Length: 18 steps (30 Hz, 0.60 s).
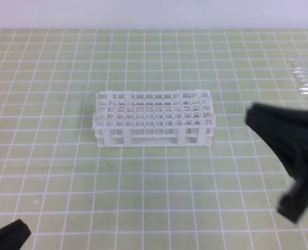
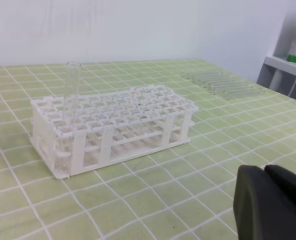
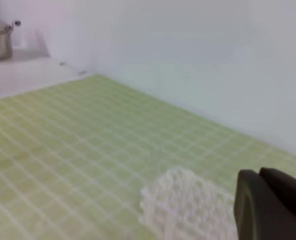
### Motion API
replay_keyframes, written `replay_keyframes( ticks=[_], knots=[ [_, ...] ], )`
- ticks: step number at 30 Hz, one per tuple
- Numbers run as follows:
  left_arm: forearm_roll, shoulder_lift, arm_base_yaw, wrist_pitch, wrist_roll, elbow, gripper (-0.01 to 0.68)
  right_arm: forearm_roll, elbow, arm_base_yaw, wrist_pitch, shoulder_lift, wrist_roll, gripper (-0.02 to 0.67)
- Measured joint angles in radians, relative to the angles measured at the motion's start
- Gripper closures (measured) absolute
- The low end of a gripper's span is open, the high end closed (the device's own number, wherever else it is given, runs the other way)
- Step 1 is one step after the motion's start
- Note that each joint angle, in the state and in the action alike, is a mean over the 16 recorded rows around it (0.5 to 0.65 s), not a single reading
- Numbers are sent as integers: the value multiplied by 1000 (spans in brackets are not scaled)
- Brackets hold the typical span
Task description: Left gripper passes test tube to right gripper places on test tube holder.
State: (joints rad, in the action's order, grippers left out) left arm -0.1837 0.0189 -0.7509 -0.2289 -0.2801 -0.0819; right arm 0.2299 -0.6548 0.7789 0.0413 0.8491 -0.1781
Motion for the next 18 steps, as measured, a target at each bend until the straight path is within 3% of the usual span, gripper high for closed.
replay_keyframes(
  ticks=[10,18],
  knots=[
    [-1,2,0,4,0,0,675,-9,176,-17,-122,-193,0,664],
    [-1,4,0,5,0,0,675,-13,289,-204,-146,-350,-1,664]
  ],
)
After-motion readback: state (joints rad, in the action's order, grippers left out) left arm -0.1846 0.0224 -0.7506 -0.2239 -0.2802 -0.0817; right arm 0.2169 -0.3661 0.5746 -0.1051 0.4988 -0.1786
